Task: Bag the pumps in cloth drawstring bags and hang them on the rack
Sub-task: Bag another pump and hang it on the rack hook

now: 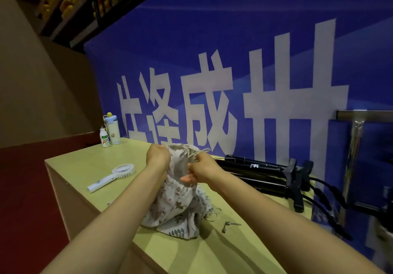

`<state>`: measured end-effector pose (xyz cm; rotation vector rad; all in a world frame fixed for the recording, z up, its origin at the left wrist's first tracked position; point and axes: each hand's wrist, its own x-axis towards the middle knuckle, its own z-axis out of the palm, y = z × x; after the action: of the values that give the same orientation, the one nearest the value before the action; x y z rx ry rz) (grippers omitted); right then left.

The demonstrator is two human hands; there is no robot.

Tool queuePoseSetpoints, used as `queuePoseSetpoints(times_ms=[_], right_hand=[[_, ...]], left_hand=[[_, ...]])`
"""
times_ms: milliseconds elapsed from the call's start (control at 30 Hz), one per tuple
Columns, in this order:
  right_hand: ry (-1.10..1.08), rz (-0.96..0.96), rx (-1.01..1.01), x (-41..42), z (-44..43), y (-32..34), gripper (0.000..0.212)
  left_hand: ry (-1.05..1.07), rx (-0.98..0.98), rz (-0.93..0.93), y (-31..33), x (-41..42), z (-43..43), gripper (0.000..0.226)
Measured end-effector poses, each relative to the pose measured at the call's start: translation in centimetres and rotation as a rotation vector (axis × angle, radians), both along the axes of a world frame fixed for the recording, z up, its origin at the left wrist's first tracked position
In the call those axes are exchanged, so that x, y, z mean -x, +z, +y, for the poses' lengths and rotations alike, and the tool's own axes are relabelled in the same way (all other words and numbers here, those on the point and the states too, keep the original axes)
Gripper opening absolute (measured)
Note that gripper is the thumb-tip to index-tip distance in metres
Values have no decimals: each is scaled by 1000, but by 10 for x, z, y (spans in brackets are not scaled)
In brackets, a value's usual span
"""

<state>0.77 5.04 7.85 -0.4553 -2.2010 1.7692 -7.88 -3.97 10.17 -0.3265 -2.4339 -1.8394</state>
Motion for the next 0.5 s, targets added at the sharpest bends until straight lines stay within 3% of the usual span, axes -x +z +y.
queuePoseSetpoints(times_ms=[67,133,167,233,300,433,500], right_hand=[[-84,4,-3,8,5,-4,24],[-166,-6,-64,14,11,-9,13],[-202,-11,-100,16,14,-12,8],[-233,-33,-173,15,20,-15,19],[-232,-65,-218,7,22,-13,20],[-143,-68,-63,-2,25,-14,18],[-123,-55,-29,-3,24,-12,7]], left_hand=[[-25,85,94,-2,-5,-3,35],[-115,201,255,-5,-11,-6,31],[-174,302,351,-7,-12,-8,32],[-246,565,569,-10,-12,-10,37],[-231,699,711,-8,-9,-11,42],[-47,775,824,-3,1,-14,31],[-83,811,747,3,0,-12,41]])
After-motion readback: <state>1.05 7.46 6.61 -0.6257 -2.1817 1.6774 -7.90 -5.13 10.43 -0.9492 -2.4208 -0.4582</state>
